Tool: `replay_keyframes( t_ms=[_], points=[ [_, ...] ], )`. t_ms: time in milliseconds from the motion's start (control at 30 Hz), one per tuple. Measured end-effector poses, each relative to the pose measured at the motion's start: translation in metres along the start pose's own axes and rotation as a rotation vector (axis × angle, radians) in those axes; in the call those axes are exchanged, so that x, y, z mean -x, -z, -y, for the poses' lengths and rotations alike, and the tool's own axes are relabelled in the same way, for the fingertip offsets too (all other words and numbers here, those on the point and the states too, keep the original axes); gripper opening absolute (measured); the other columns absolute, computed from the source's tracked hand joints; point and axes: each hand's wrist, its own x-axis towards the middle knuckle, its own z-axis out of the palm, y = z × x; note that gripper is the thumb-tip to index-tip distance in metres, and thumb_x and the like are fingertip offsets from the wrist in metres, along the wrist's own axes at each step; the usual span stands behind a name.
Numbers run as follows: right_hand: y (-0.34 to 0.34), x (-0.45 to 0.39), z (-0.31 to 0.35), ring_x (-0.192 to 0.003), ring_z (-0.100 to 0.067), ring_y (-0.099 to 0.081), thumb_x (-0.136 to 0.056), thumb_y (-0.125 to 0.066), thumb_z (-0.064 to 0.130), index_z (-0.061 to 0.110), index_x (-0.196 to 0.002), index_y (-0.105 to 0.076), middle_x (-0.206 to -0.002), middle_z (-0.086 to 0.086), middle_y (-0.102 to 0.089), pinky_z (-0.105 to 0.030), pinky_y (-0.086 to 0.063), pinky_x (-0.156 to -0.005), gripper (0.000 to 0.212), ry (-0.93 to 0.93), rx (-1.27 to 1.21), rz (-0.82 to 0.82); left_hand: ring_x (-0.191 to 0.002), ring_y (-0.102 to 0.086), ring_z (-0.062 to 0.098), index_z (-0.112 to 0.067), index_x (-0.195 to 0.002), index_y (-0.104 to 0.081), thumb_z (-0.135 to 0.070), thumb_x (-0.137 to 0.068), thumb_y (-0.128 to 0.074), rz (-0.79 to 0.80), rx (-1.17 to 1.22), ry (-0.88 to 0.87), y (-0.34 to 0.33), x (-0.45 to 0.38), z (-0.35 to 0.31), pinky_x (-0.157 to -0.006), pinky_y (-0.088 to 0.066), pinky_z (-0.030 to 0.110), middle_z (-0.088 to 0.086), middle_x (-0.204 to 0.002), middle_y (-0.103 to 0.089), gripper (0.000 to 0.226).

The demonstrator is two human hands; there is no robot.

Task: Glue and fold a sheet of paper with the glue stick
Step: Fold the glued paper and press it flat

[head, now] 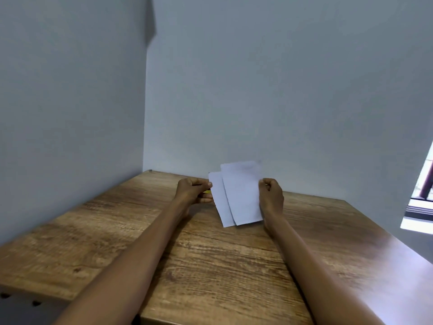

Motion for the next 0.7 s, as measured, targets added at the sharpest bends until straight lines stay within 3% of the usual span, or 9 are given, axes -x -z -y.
replay_keyframes(
  t_ms=[233,400,700],
  points=[
    [-0.006,0.006,0.002,-0.095,-0.024,-0.057,-0.097,-0.043,0.026,0.016,-0.098,-0.056,-0.093,0.001,-0.058,-0.045,-0.043,-0.095,0.016,0.014,0.122,0.012,-0.054,-0.069,0.016,0.002,-0.094,-0.066,-0.005,-0.084,-0.066,0.027,0.005,0.016,-0.008,0.003,0.000,-0.055,-0.060,0.025,0.014,-0.076,-0.071,0.013],
    [-0.010,0.010,0.006,-0.101,-0.026,-0.058,-0.097,-0.043,0.026,0.012,-0.103,-0.058,-0.108,-0.006,-0.064,-0.046,-0.043,-0.096,0.021,0.016,0.180,0.005,-0.054,-0.070,0.017,0.001,-0.095,-0.065,-0.001,-0.088,-0.060,0.058,0.014,0.026,-0.015,0.006,-0.001,-0.054,-0.059,0.026,0.013,-0.073,-0.072,0.009],
    [-0.006,0.009,0.003,-0.101,-0.026,-0.057,-0.097,-0.041,0.025,0.013,-0.102,-0.056,-0.109,-0.007,-0.065,-0.044,-0.040,-0.099,0.020,0.006,0.232,-0.038,-0.053,-0.069,0.018,-0.002,-0.089,-0.066,-0.003,-0.084,-0.066,0.033,0.022,0.028,-0.011,0.006,0.001,-0.052,-0.058,0.026,0.016,-0.078,-0.070,0.005]
  ],
)
